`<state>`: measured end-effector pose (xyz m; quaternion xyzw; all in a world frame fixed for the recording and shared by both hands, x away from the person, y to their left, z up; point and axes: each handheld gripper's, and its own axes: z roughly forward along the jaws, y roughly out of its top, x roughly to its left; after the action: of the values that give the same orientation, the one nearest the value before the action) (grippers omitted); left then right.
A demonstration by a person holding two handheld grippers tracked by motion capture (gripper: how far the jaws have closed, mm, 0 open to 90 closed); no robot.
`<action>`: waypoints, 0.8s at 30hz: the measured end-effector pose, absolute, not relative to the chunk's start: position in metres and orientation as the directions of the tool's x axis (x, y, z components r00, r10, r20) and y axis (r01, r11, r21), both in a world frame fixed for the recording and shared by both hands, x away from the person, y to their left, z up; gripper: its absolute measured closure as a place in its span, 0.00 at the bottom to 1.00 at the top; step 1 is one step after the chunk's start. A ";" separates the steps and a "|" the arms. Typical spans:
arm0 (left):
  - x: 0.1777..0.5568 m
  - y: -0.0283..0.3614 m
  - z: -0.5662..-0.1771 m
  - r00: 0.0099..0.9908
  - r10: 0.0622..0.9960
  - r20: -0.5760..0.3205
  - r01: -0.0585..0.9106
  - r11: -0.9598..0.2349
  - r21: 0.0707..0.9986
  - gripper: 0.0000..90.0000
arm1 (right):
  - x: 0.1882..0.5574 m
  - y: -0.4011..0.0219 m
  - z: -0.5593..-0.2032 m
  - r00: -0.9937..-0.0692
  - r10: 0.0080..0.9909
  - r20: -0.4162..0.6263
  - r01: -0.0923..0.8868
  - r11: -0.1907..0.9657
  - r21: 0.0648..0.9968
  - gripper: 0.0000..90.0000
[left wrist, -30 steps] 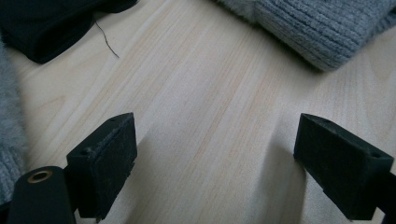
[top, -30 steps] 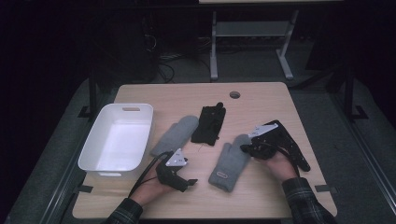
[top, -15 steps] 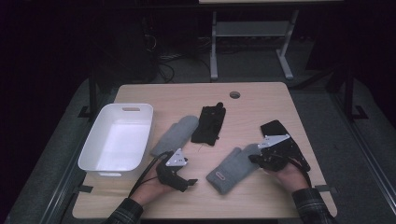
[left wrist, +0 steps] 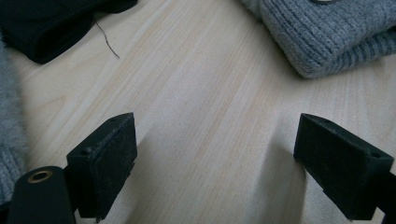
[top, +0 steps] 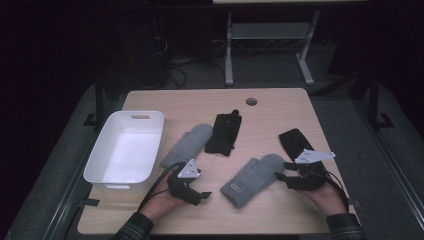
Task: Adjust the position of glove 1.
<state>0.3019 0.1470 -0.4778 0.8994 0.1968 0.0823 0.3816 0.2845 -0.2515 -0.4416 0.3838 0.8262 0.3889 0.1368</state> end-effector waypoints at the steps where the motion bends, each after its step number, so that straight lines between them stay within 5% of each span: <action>1: 0.302 0.147 -0.478 0.910 0.416 -0.001 0.290 -0.633 0.718 0.14 | 0.281 -0.255 -0.444 -0.661 0.747 0.072 0.535 0.402 0.742 0.41; 8: 0.302 0.147 -0.477 0.906 0.423 -0.002 0.296 -0.633 0.716 0.14 | 0.262 -0.264 -0.462 -0.655 0.753 0.060 0.549 0.420 0.722 0.20; 24: 0.309 0.139 -0.447 0.864 0.502 -0.028 0.362 -0.582 0.728 0.20 | 0.264 -0.259 -0.480 -0.656 0.754 0.030 0.546 0.447 0.709 0.14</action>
<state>0.3090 0.1394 -0.4475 0.8848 0.2441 0.0910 0.3864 0.2642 -0.2586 -0.4799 0.3877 0.8379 0.3552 0.1465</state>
